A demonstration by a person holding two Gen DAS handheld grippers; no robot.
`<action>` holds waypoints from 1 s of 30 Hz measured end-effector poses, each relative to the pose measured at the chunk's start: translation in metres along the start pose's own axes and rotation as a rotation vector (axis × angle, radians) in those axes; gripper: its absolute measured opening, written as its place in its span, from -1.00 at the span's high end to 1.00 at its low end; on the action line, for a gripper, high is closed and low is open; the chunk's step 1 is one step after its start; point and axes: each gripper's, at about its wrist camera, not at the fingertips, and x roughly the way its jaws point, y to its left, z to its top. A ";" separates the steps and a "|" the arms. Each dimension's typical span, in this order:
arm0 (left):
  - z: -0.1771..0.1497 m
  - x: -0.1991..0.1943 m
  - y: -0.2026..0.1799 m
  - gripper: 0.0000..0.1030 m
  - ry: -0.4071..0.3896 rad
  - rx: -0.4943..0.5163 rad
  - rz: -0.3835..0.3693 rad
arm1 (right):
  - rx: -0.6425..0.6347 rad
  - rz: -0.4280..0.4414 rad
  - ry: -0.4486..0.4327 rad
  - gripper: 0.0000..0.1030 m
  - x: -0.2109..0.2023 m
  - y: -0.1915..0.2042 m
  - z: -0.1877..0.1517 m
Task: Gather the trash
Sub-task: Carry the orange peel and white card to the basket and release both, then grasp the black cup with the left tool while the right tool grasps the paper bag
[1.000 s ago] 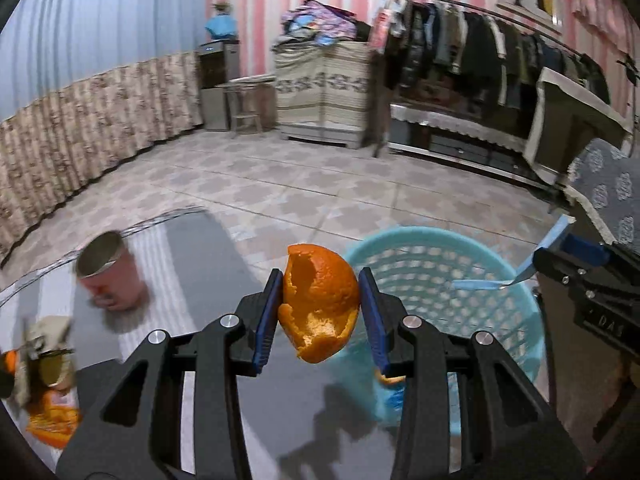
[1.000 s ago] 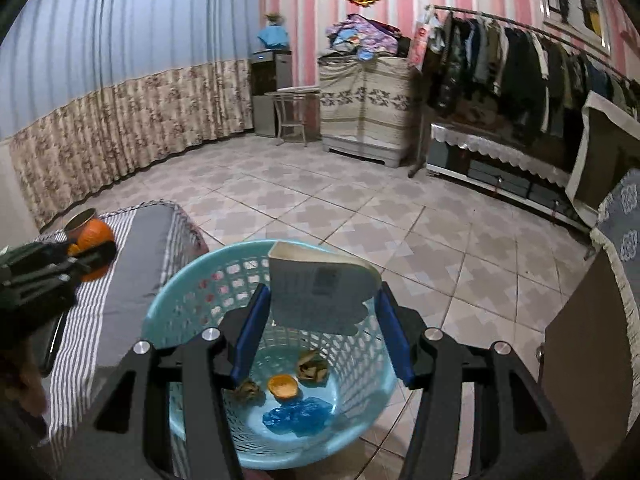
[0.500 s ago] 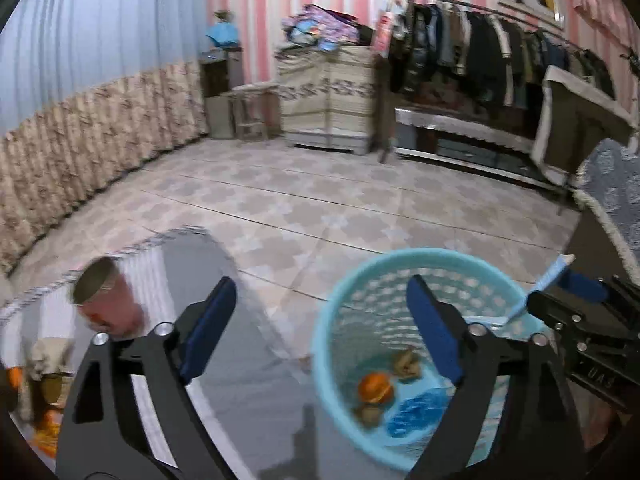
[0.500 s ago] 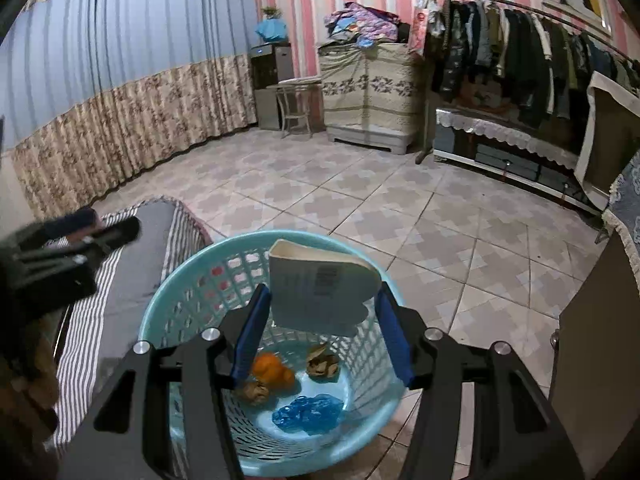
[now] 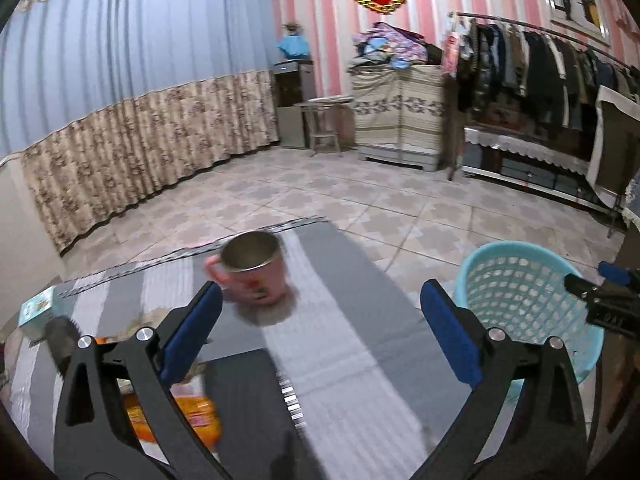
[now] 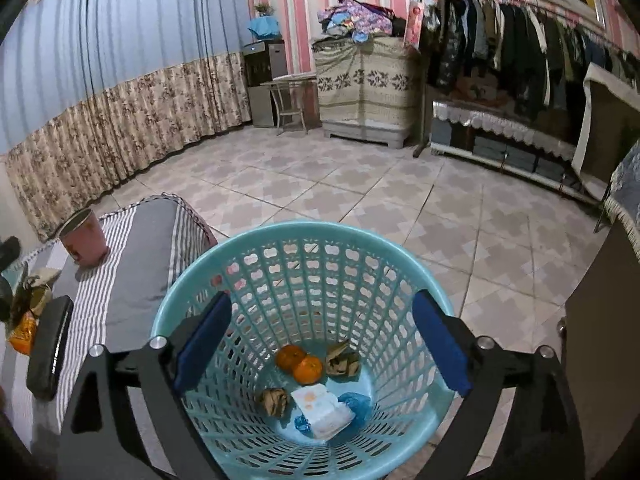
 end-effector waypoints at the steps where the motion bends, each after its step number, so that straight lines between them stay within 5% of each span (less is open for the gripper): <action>1: -0.002 -0.002 0.008 -0.88 0.000 -0.001 0.018 | -0.011 -0.006 -0.005 -0.75 -0.002 0.005 0.000; 16: -0.046 -0.005 0.202 -0.89 0.107 -0.175 0.322 | -0.177 0.062 -0.028 -0.75 -0.028 0.103 -0.022; 26: -0.065 0.053 0.281 -0.88 0.262 -0.311 0.344 | -0.268 0.083 0.023 -0.75 -0.021 0.150 -0.042; 30: -0.079 0.065 0.284 -0.62 0.293 -0.313 0.339 | -0.293 0.076 0.029 -0.75 -0.025 0.161 -0.046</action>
